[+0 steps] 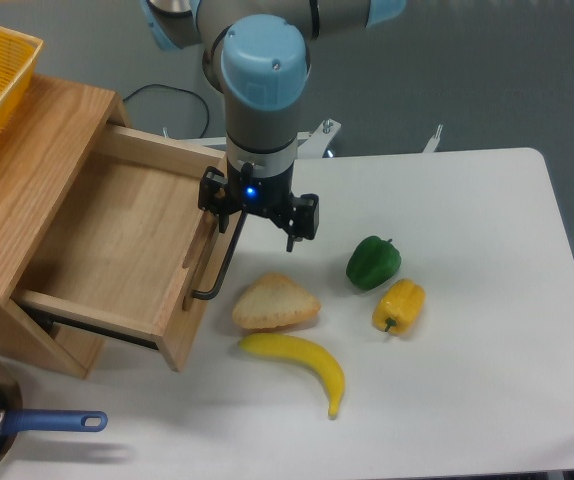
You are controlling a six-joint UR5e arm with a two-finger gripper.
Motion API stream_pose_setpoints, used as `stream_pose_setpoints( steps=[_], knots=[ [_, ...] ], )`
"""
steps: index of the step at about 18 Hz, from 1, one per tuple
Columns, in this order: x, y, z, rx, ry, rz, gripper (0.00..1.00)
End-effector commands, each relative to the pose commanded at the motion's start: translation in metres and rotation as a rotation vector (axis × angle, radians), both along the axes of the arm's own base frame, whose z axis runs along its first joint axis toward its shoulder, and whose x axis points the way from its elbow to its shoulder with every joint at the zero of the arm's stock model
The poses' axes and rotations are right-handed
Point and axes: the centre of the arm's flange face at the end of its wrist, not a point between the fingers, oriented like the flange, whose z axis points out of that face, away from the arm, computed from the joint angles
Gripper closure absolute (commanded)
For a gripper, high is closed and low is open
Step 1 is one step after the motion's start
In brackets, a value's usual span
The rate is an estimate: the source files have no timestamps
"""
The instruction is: Slide the top drawer open
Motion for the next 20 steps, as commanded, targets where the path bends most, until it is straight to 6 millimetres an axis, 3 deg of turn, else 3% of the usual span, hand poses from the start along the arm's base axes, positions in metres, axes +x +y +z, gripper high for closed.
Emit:
stream_pose_setpoints(
  steps=[3, 6, 12, 17, 19, 20],
  knots=[
    [-0.015, -0.007, 0.009, 0.009, 0.024, 0.004, 0.00],
    [-0.025, -0.011, 0.004, -0.017, 0.048, -0.041, 0.00],
    [-0.064, -0.014, -0.025, -0.058, 0.105, -0.055, 0.00],
    [-0.109, -0.047, -0.037, -0.108, 0.118, -0.181, 0.00],
    [-0.124, -0.058, -0.047, -0.124, 0.112, -0.234, 0.00],
    [-0.137, -0.063, -0.061, -0.137, 0.094, -0.259, 0.00]
  ],
)
